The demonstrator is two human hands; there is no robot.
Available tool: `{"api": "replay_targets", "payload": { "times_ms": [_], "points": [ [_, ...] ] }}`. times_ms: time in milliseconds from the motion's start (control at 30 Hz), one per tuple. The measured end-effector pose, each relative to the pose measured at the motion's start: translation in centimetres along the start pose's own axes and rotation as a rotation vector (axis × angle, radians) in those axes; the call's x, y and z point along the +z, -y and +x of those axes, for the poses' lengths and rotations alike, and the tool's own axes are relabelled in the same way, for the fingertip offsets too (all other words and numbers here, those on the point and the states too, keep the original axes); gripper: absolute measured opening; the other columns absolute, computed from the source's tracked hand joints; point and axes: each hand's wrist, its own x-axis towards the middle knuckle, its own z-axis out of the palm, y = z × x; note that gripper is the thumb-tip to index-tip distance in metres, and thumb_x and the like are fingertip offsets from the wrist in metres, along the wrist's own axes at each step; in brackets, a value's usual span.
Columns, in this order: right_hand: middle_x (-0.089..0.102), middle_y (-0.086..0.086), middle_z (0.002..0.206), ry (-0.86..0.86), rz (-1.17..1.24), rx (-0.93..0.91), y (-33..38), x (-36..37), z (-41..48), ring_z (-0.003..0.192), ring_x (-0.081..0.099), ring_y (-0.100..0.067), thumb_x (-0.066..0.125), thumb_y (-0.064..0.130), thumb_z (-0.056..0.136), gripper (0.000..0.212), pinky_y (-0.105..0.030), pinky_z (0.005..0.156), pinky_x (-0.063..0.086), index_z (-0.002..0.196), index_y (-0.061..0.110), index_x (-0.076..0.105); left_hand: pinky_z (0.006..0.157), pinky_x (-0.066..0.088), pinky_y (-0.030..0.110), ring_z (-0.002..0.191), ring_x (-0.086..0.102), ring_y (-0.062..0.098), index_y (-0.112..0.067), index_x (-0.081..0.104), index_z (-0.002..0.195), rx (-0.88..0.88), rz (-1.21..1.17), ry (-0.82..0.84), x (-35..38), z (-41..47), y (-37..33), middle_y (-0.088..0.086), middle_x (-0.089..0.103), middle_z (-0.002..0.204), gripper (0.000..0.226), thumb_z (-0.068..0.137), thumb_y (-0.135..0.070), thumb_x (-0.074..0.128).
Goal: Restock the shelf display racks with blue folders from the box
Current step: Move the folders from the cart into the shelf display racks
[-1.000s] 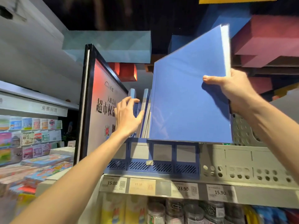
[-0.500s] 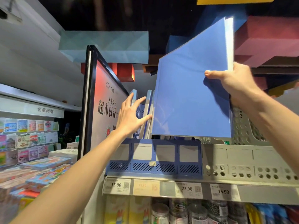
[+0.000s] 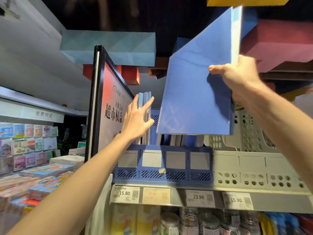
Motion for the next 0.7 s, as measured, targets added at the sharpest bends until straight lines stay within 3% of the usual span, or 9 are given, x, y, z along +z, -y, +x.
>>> {"api": "replay_targets", "payload": {
  "times_ms": [200,267,333,467,600,700],
  "points": [
    [0.073,-0.002,0.09,-0.005,-0.009,-0.01,0.6,3.7,-0.7,0.081,0.071,-0.017,0.08,0.022,0.059,0.034,-0.036,0.072,0.062,0.09,0.011,0.072,0.117,0.027,0.052,0.153,0.011,0.025,-0.047,0.034,0.152,-0.034,-0.016,0.033,-0.3,0.1,0.1,0.005,0.003,0.169,0.071,0.09,-0.029,0.065],
    [0.065,0.005,0.081,0.01,-0.053,-0.068,1.4,4.2,-0.8,0.071,0.061,-0.01,0.081,0.019,0.067,0.022,-0.021,0.058,0.051,0.085,0.016,0.068,0.117,0.028,0.052,0.153,0.012,0.026,-0.049,0.034,0.152,-0.029,-0.004,0.038,-0.5,0.0,0.3,0.006,0.005,0.169,0.07,0.092,-0.03,0.064],
    [0.058,0.008,0.075,0.026,-0.062,-0.109,1.9,3.9,-0.8,0.065,0.053,-0.006,0.08,0.015,0.072,0.019,-0.014,0.051,0.04,0.08,0.019,0.063,0.117,0.028,0.052,0.153,0.012,0.025,-0.05,0.033,0.152,-0.033,-0.002,0.046,-0.7,0.0,0.4,0.005,0.006,0.169,0.068,0.093,-0.032,0.063],
    [0.055,0.002,0.078,-0.007,-0.099,-0.161,2.1,4.2,-0.7,0.067,0.048,-0.011,0.078,0.015,0.069,0.018,-0.022,0.054,0.039,0.073,0.016,0.06,0.115,0.031,0.052,0.152,0.014,0.026,-0.052,0.031,0.152,-0.03,0.009,0.05,-0.7,0.0,0.2,0.005,0.008,0.169,0.068,0.093,-0.035,0.061],
    [0.064,-0.011,0.083,-0.051,-0.164,-0.139,0.9,6.4,-1.3,0.072,0.05,-0.016,0.071,0.011,0.069,0.026,-0.042,0.062,0.052,0.091,-0.004,0.067,0.115,0.032,0.05,0.152,0.017,0.026,-0.052,0.032,0.151,-0.035,0.0,0.048,-0.8,-0.2,0.5,0.006,0.01,0.168,0.067,0.093,-0.036,0.06],
    [0.064,-0.009,0.085,-0.046,-0.207,-0.108,-0.9,8.6,-2.0,0.078,0.057,-0.022,0.067,0.007,0.073,0.02,-0.038,0.066,0.05,0.092,0.0,0.069,0.114,0.032,0.05,0.152,0.016,0.025,-0.054,0.032,0.15,-0.04,-0.002,0.065,-1.1,-0.3,0.3,0.006,0.009,0.168,0.067,0.092,-0.036,0.059]
  ]
}}
